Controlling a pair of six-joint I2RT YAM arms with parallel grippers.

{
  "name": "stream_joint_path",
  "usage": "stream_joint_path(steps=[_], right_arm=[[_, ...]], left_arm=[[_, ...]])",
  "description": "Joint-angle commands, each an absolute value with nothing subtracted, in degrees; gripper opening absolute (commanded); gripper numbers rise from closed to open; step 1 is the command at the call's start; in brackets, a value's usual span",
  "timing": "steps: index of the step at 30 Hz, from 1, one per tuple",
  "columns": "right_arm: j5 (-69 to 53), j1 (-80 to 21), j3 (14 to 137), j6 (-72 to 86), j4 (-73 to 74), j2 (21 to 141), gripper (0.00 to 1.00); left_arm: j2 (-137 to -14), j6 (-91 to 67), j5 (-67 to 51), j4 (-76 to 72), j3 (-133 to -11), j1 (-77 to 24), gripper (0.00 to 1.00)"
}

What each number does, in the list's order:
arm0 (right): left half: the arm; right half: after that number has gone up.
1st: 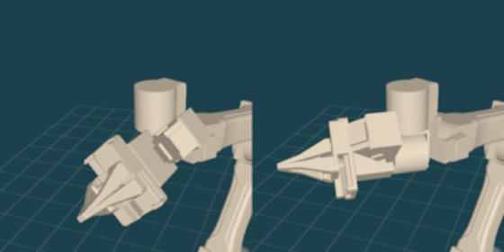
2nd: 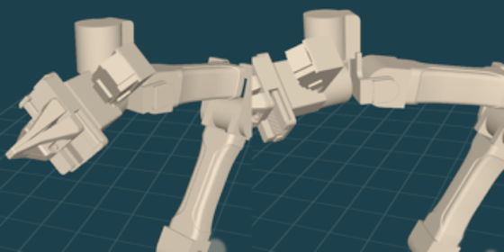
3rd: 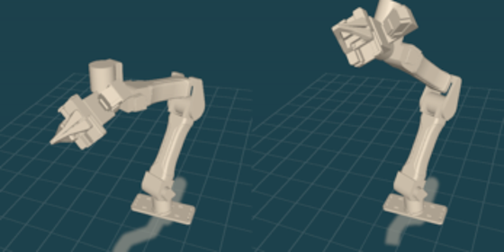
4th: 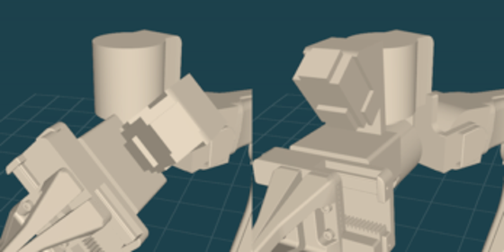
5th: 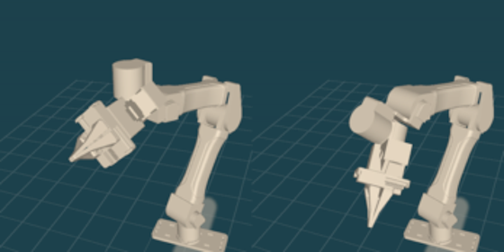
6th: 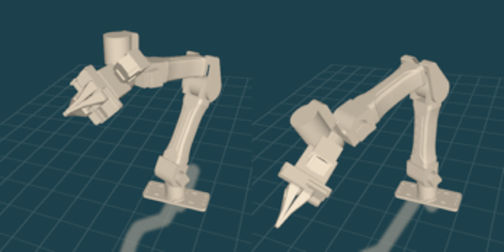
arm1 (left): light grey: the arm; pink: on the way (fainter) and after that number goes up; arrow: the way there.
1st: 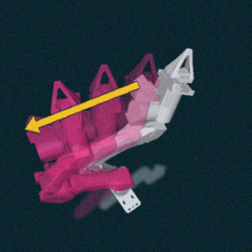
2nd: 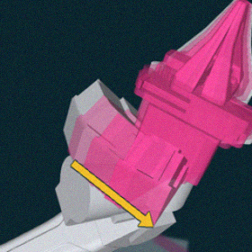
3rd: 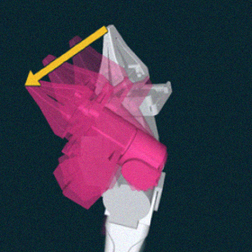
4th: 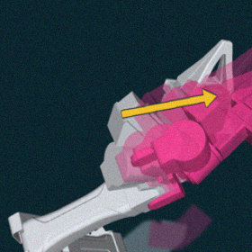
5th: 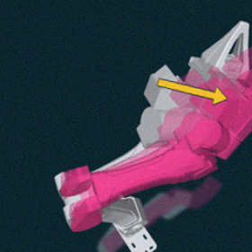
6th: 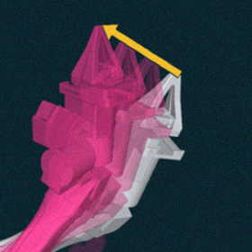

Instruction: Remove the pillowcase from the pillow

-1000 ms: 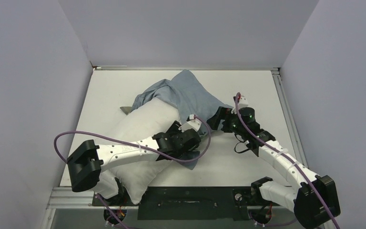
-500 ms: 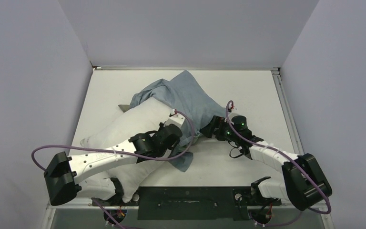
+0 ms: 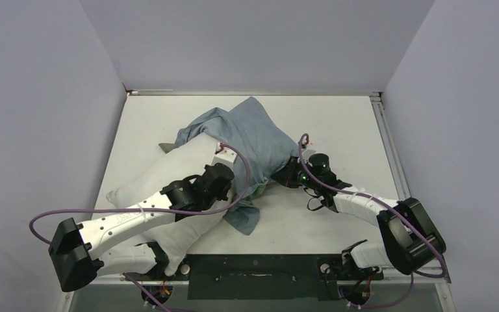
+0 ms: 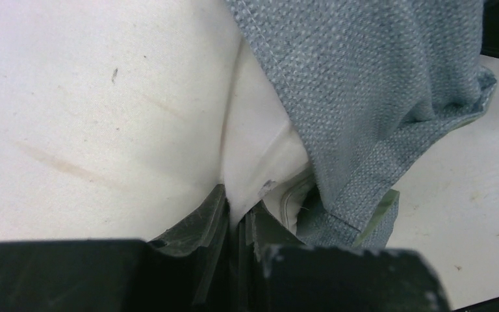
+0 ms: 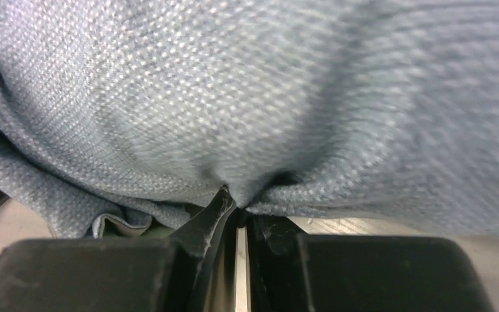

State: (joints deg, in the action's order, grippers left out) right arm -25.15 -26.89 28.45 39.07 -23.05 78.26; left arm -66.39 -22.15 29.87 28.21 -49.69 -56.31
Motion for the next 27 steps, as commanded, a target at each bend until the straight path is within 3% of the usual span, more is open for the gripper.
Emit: stream_joint_path(steps=[1,12,21,27], right_arm=[[-21.7,-24.4,32.0,35.5,-18.0,72.8,0.05],[-18.9,-2.4,44.8,36.5,1.6,65.0,0.05],[-18.2,14.9,51.2,42.8,4.1,69.1,0.05],[-21.2,15.1,53.3,41.1,4.7,72.8,0.05]], left_arm=[[-61.9,-26.4,30.5,31.9,-49.6,-53.0,0.0],[-51.8,-30.7,28.0,35.1,-45.2,-47.8,0.0],[-45.7,-32.9,23.1,35.4,-41.4,-45.5,0.0],[-44.7,-33.9,16.5,33.4,-38.4,-45.4,0.0]])
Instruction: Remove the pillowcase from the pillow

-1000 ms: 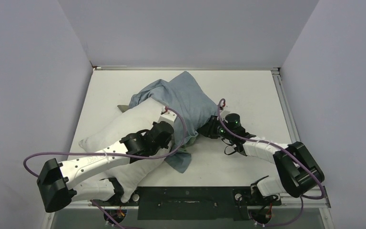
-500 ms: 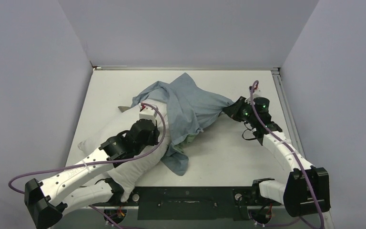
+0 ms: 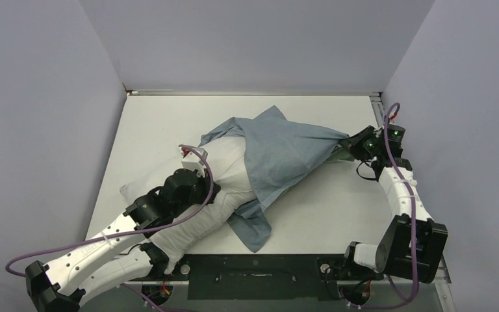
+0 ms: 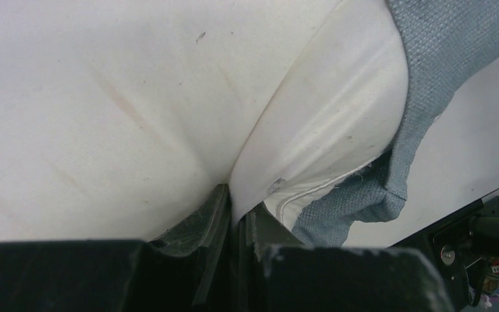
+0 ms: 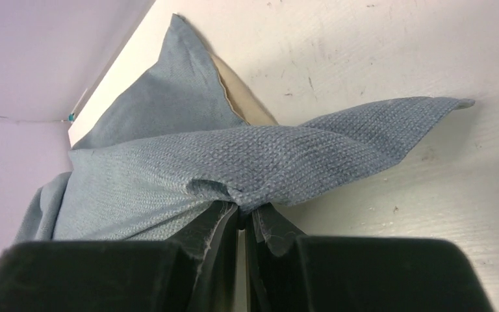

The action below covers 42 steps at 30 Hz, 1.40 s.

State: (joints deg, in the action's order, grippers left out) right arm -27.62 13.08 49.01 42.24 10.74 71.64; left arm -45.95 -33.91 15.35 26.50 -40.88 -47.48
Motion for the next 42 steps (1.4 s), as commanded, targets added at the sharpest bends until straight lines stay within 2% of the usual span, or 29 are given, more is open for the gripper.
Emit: stream_joint_path(steps=[1,4,5,7,8,10,13,18,21,24,28,32,34,36,38,41,42], right_arm=[[-21.9,14.4,53.3,40.3,5.0,73.2,0.05],[-22.7,11.5,53.4,37.1,7.6,73.1,0.1],[-22.1,10.4,53.5,36.2,8.6,72.6,0.14],[-19.6,8.1,53.9,34.3,10.7,71.2,0.25],[-18.5,7.0,54.3,33.6,11.5,70.4,0.33],[-16.5,5.0,55.3,32.4,13.4,68.8,0.47],[-13.4,2.2,56.8,30.9,16.2,66.5,0.64],[-11.1,-3.3,58.6,28.2,18.4,64.7,0.82],[-10.3,-7.2,59.8,26.8,19.3,65.5,0.87],[-8.8,-11.7,60.4,26.1,18.8,66.6,0.91],[-8.2,-17.5,62.5,24.3,18.6,69.3,0.96],[-7.7,-22.5,65.5,22.2,19.4,71.8,1.0],[-7.0,-24.7,67.4,20.7,20.4,72.4,0.98],[-6.3,-26.8,69.7,19.2,21.6,73.1,0.93],[-5.7,-28.9,72.5,17.7,23.1,73.9,0.92],[-3.9,-32.2,76.0,16.1,25.2,75.3,0.9],[-3.6,-33.4,77.0,15.6,25.8,76.0,0.9]], left_arm=[[-44.6,-33.7,14.7,32.3,-38.0,-45.4,0.0],[-44.7,-32.5,10.0,30.3,-38.7,-45.4,0.0],[-45.0,-32.3,9.7,30.5,-39.8,-45.4,0.05],[-45.6,-31.5,9.2,31.3,-43.8,-45.1,0.41],[-46.1,-31.0,9.1,31.8,-46.1,-44.7,0.53],[-47.5,-28.8,8.4,33.0,-50.6,-43.5,0.64],[-51.1,-25.2,6.6,34.6,-57.2,-39.6,0.72],[-59.6,-21.4,0.8,34.1,-64.6,-28.3,0.78],[-66.8,-20.6,-3.7,32.2,-68.1,-22.0,0.85],[-74.2,-21.1,-7.4,29.6,-70.0,-18.6,0.87],[-81.7,-24.7,-18.7,23.5,-68.3,-16.1,0.87],[-82.6,-30.2,-26.5,13.9,-62.4,-16.3,0.74],[-81.5,-31.8,-28.9,11.2,-59.6,-16.5,0.58],[-79.6,-32.1,-30.5,10.3,-57.4,-17.6,0.36],[-76.8,-31.8,-30.5,10.0,-55.2,-19.2,0.19],[-70.3,-30.4,-27.7,9.9,-52.0,-23.7,0.01],[-68.5,-29.4,-25.8,10.9,-51.7,-25.5,0.0]])
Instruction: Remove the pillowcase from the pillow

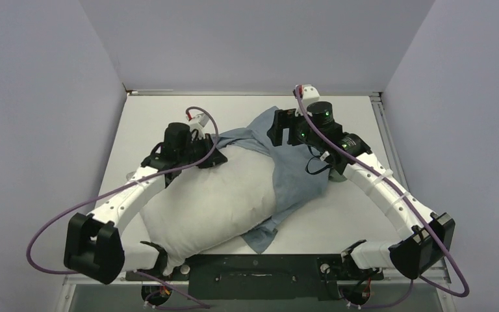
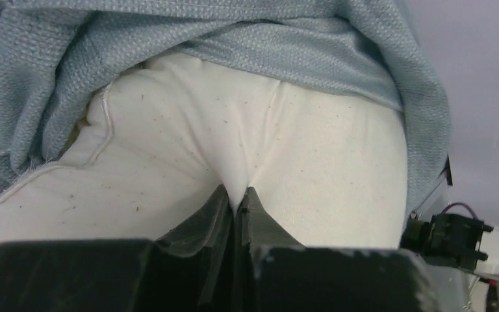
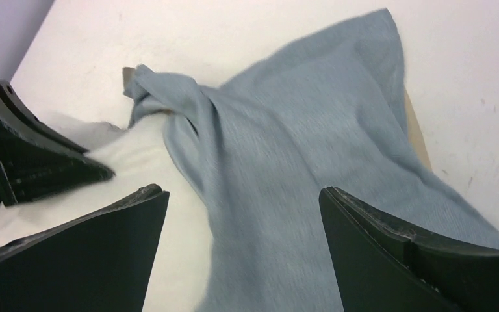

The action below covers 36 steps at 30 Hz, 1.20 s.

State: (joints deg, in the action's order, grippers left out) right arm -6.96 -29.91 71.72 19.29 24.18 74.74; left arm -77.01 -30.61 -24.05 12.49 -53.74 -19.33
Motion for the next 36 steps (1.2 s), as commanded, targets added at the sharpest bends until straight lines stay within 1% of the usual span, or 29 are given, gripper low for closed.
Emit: stream_joint_path(steps=[1,7,12,18,20,22,23,24,25,27,28,29,30,32,33,36], right_arm=[[-3.3,-34.5,78.2,15.0,26.5,76.7,0.9],[1.7,-41.9,85.7,11.4,32.3,82.8,0.9],[1.8,-45.8,89.3,10.8,36.1,87.5,0.9],[7.4,-49.6,88.7,11.2,42.2,90.8,0.9],[11.2,-49.7,86.8,11.6,43.9,90.7,0.93],[14.9,-49.7,85.0,12.0,44.9,90.2,0.97],[16.5,-49.6,84.3,12.1,45.5,90.0,0.96],[18.0,-49.4,83.6,12.3,46.0,89.9,0.9],[19.4,-49.0,82.9,12.5,46.2,89.6,0.8],[22.3,-47.9,82.0,13.2,46.5,89.0,0.51],[23.9,-47.1,81.7,13.6,46.6,88.7,0.39],[24.9,-46.2,81.6,13.8,46.7,88.3,0.29],[25.4,-45.3,81.5,13.9,46.5,87.8,0.21],[26.2,-43.0,81.6,14.2,45.8,86.6,0.1],[26.6,-41.8,81.6,14.3,45.3,85.9,0.06],[29.6,-38.6,82.4,14.6,44.0,83.9,0.05]], left_arm=[[-66.8,-28.3,-23.7,12.2,-51.5,-27.6,0.0],[-58.6,-24.3,-11.5,19.5,-50.4,-37.9,0.0],[-54.8,-23.2,-4.3,21.3,-49.6,-43.7,0.0],[-53.8,-22.1,2.0,23.1,-49.2,-45.8,0.0],[-53.5,-21.9,3.8,23.6,-49.0,-45.8,0.0],[-53.3,-21.7,5.3,24.3,-49.2,-45.7,0.0],[-53.1,-21.6,6.4,24.6,-49.3,-45.7,0.0],[-53.0,-21.5,7.4,25.0,-49.5,-45.7,0.0],[-52.9,-21.5,8.1,25.4,-49.7,-45.6,0.0],[-52.7,-21.4,9.5,26.2,-50.2,-45.4,0.0],[-52.6,-21.3,10.1,27.2,-50.8,-45.2,0.0],[-52.7,-21.1,10.7,28.0,-51.4,-44.8,0.0],[-52.8,-20.9,11.4,29.0,-52.1,-44.1,0.0],[-53.0,-20.3,11.6,31.1,-53.6,-42.3,0.0],[-53.0,-20.0,11.0,32.1,-54.4,-40.9,0.0],[-53.1,-18.2,7.2,34.4,-56.9,-34.9,0.0]])
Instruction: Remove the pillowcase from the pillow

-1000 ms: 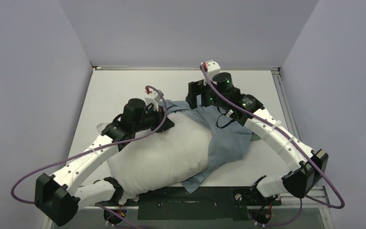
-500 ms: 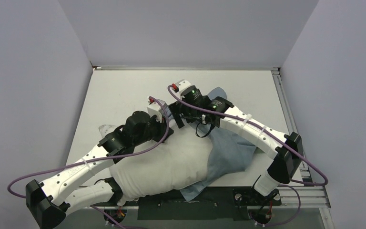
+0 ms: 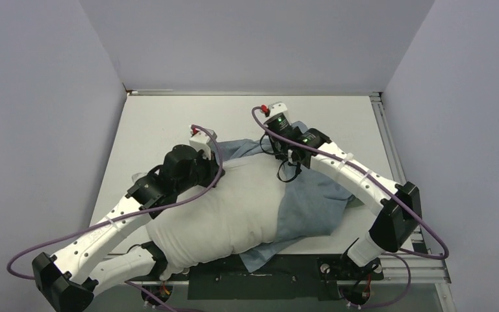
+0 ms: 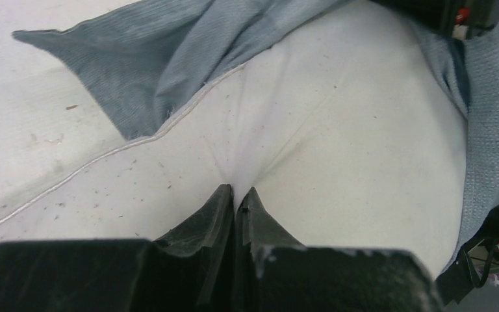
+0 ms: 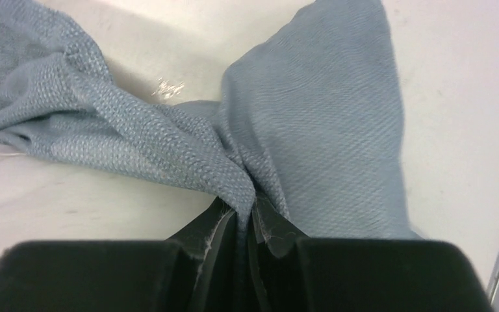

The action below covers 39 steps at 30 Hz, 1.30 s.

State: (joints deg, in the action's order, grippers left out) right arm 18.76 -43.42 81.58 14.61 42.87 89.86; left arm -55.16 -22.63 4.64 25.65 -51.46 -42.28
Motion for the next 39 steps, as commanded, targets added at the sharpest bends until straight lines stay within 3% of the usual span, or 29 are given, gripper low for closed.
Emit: stream_joint_path(steps=[1,10,14,19,21,27,31,35,39], right_arm=[[31.7,-37.8,82.8,14.7,43.6,83.3,0.05],[24.2,-20.1,82.4,16.3,36.6,79.5,0.05],[20.9,-17.3,83.7,16.2,35.0,82.0,0.05],[7.8,-17.7,84.4,16.0,30.1,85.8,0.06],[2.2,-18.2,84.3,16.1,28.0,86.9,0.14],[-4.8,-19.0,82.8,17.2,27.4,85.2,0.6],[-4.6,-22.4,77.7,16.9,28.3,78.4,0.73],[-0.9,-30.0,71.2,17.3,28.9,73.3,0.8],[-0.2,-34.7,63.3,19.9,25.3,69.8,0.85]], left_arm=[[-53.2,-17.4,6.1,35.3,-57.8,-32.8,0.0],[-55.4,-13.3,7.4,39.4,-63.2,-19.8,0.0],[-57.1,-13.2,10.4,38.3,-61.0,-15.4,0.0],[-60.4,-12.2,10.4,36.9,-58.1,-11.9,0.0],[-61.1,-12.1,9.8,36.7,-57.8,-11.5,0.0],[-61.2,-12.0,9.0,35.8,-56.7,-11.6,0.03],[-61.2,-12.1,8.7,35.6,-56.7,-11.6,0.19],[-58.2,-11.8,3.4,33.3,-56.7,-12.5,0.53],[-53.6,-12.3,4.7,33.1,-57.7,-19.0,0.64]])
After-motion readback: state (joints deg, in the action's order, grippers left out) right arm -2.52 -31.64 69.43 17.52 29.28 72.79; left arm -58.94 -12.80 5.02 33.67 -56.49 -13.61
